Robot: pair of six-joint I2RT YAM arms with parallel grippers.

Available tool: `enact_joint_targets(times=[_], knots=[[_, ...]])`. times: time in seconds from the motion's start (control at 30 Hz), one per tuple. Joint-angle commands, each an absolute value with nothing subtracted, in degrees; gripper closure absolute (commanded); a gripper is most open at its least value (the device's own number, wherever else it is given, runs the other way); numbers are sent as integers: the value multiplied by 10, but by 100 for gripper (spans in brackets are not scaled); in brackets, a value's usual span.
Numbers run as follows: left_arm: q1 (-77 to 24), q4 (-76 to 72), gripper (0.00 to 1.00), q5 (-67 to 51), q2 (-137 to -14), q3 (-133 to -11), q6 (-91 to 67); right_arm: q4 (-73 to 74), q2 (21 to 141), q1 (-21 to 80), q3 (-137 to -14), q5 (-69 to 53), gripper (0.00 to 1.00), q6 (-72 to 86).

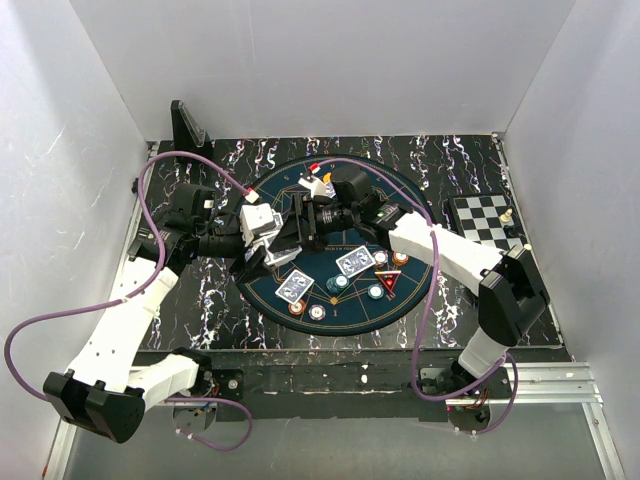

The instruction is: Distribute texas hold em gaming equipment

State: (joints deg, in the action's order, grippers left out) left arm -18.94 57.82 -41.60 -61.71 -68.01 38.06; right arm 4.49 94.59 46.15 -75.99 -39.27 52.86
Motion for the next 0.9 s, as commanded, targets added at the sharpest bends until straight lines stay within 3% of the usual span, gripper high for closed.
enact_joint_targets(times=[0.0,0.87], knots=[[-192,557,95,-435,-607,-700,375,26,947,463,-776,-406,25,536],[-192,544,96,-446,-606,-701,362,53,886,412,-740,-403,37,514]])
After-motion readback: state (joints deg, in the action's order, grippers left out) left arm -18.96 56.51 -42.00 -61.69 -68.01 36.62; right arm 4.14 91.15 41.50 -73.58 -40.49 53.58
